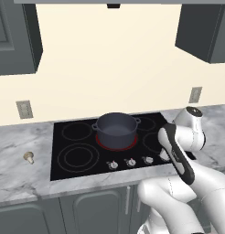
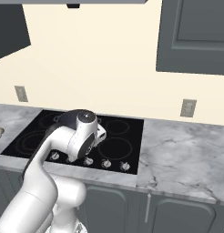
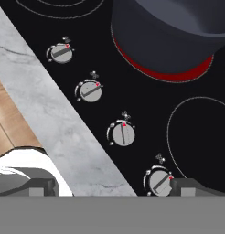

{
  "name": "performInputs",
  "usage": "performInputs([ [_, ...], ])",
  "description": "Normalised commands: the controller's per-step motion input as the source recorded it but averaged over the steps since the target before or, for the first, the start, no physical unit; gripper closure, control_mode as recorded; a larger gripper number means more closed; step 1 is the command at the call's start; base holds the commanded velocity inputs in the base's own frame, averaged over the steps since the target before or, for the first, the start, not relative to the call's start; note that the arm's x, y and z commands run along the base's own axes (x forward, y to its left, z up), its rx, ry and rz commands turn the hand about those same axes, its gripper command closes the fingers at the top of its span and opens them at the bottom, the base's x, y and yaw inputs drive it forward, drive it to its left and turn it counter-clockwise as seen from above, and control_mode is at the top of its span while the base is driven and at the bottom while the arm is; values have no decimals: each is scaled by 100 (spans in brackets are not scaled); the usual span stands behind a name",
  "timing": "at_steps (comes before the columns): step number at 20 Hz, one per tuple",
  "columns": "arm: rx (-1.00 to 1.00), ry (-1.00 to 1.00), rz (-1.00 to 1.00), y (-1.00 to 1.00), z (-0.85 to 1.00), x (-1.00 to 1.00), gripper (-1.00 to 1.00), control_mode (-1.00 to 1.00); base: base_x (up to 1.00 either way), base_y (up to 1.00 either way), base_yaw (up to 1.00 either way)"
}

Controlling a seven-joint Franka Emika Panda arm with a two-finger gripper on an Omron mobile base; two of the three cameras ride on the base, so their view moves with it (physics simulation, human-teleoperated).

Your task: Turn on the burner for the pot on the stove. Wait thirty seconds for the pot to heat up. Then add the mushroom to the pot.

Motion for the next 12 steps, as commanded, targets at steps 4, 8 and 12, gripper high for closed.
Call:
performInputs([
  [4,0,0,0,0,0,0,-100,-100,0,0,0],
  [8,0,0,0,0,0,0,-100,-100,0,0,0],
  [12,0,0,0,0,0,0,-100,-100,0,0,0],
])
